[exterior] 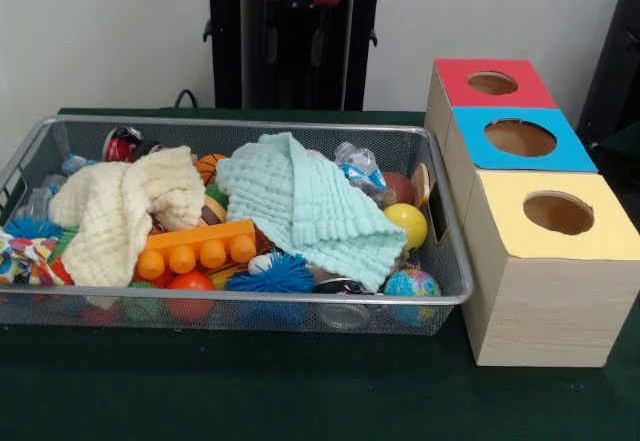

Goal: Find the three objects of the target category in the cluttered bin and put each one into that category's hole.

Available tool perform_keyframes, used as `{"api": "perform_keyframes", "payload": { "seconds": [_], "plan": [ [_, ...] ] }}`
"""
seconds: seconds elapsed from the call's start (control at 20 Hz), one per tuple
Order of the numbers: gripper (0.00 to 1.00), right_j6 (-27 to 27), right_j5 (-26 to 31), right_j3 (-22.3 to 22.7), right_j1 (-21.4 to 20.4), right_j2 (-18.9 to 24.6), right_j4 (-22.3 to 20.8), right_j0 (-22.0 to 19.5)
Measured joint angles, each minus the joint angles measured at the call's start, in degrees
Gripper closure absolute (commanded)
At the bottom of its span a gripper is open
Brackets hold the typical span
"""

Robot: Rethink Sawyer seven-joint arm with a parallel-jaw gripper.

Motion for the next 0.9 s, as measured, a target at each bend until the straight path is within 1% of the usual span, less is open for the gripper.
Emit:
{"api": "perform_keyframes", "payload": {
  "seconds": [0.25, 0.55, 0.9],
  "plan": [
    [0.00, 0.0, 1.1, -4.7, 2.6, 4.0, -2.2, -3.6],
    [0.00, -0.2, 4.8, -10.0, 5.0, 9.3, -4.4, -8.1],
    [0.00, -1.3, 8.2, -16.4, 9.2, 14.8, -7.9, -13.4]
  ]
}}
